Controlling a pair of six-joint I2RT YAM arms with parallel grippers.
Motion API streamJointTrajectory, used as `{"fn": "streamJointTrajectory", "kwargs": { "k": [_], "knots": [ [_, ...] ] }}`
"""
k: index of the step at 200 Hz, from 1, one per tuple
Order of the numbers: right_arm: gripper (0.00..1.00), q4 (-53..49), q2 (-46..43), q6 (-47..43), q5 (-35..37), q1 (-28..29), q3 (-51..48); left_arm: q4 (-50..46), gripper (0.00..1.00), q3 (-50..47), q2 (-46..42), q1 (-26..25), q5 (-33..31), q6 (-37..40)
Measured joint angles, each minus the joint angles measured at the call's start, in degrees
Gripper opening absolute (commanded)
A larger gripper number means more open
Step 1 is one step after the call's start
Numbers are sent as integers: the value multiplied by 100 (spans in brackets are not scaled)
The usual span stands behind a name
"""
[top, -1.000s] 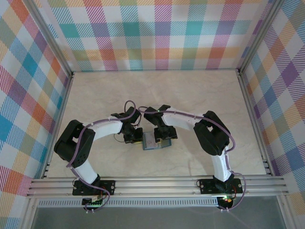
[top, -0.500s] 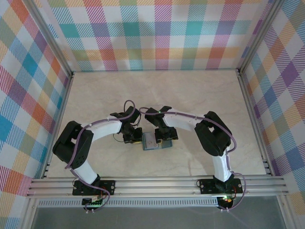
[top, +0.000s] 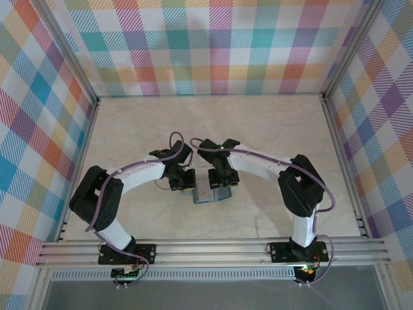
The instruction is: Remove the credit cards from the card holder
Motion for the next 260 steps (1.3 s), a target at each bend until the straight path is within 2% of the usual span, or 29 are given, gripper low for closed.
{"fn": "streamJointTrajectory", "kwargs": {
  "k": [23,55,103,178,228,260],
  "knots": [
    [25,483,-46,11,-535,-103,-120,31,6,0,0,-87,55,-85],
    [19,1423,-138,90,-1460,-396,-717,61,3,0,2,-208,111,-164],
    [24,2288,-87,229,-2297,-739,-1040,243,3,7,175,-269,282,-306],
    [23,2621,227,236,-2590,-745,-1119,380,4,33,400,-315,400,-413],
    [37,2651,269,240,-2583,-745,-1141,291,4,111,498,-319,308,-372],
    [41,2647,267,234,-2540,-745,-1141,188,4,142,503,-319,188,-295]
  ]
}}
